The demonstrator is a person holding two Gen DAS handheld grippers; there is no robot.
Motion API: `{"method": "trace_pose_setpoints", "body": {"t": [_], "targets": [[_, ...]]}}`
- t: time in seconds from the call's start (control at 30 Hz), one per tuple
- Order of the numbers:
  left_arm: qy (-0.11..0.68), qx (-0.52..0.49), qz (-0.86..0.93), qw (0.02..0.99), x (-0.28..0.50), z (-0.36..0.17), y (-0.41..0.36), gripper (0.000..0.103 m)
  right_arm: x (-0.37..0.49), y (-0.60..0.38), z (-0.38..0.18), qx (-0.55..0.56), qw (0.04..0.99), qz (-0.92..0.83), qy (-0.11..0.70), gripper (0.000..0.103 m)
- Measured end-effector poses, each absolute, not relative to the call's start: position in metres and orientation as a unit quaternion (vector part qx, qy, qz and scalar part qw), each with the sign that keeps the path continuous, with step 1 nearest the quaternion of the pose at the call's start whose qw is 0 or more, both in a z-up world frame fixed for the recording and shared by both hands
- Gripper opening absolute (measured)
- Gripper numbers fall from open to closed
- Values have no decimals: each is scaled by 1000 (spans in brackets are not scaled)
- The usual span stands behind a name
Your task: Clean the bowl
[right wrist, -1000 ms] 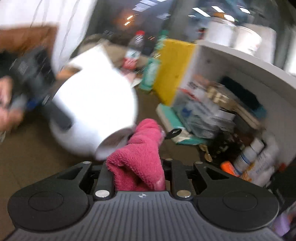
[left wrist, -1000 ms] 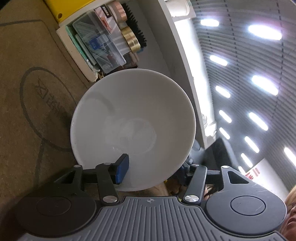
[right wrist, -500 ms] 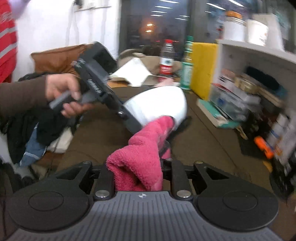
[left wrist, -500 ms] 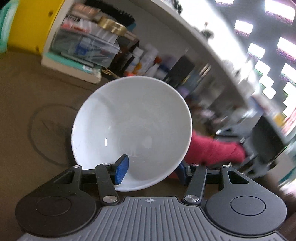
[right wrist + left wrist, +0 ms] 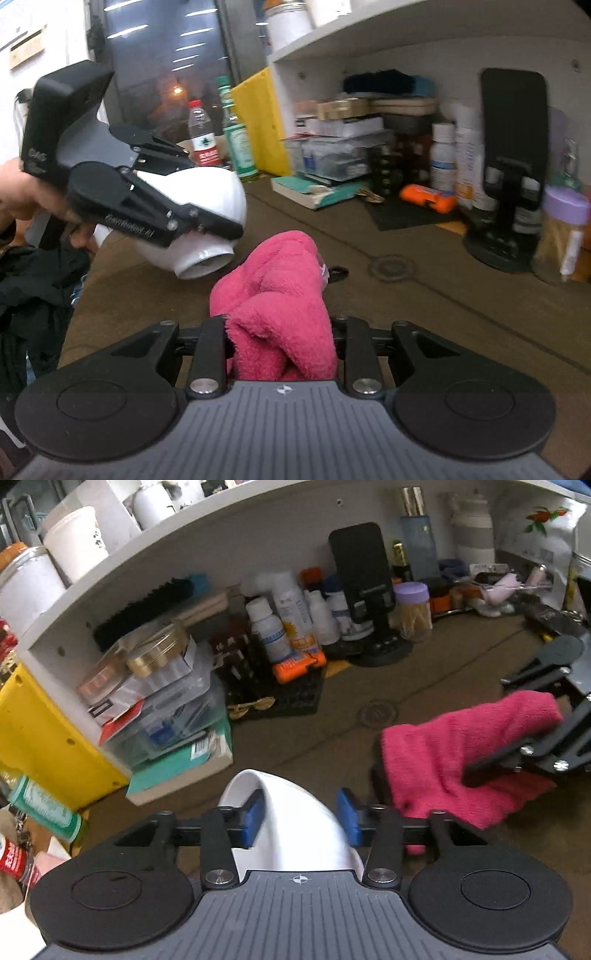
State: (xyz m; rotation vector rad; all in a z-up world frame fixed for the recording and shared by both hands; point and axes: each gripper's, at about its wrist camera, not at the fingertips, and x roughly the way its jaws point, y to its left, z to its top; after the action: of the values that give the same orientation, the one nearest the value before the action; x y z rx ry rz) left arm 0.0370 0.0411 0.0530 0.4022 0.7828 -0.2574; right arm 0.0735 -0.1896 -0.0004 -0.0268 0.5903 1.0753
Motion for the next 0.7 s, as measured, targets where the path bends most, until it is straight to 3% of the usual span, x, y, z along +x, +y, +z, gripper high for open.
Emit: {"method": "trace_pose_setpoints", "body": {"t": [0.1,0.3,0.47,0.63,0.7], "targets": [[412,106,-169,889,46,55,51,17,81,-195,-4,6,821,493,289,28],[405,-44,-243,880,33,49,66,14,80,-204,-7,17,822,476,312,28],[389,-93,-287,870,29,54,59,13,71,-226,-9,32,817,474,327,28],[372,-118,-278,878,34,65,74,13,52,-227,3,-11,828,479,290,28],[371,-103,-279,880,31,67,76,19,47,-218,8,-13,819,497,287,28]]}}
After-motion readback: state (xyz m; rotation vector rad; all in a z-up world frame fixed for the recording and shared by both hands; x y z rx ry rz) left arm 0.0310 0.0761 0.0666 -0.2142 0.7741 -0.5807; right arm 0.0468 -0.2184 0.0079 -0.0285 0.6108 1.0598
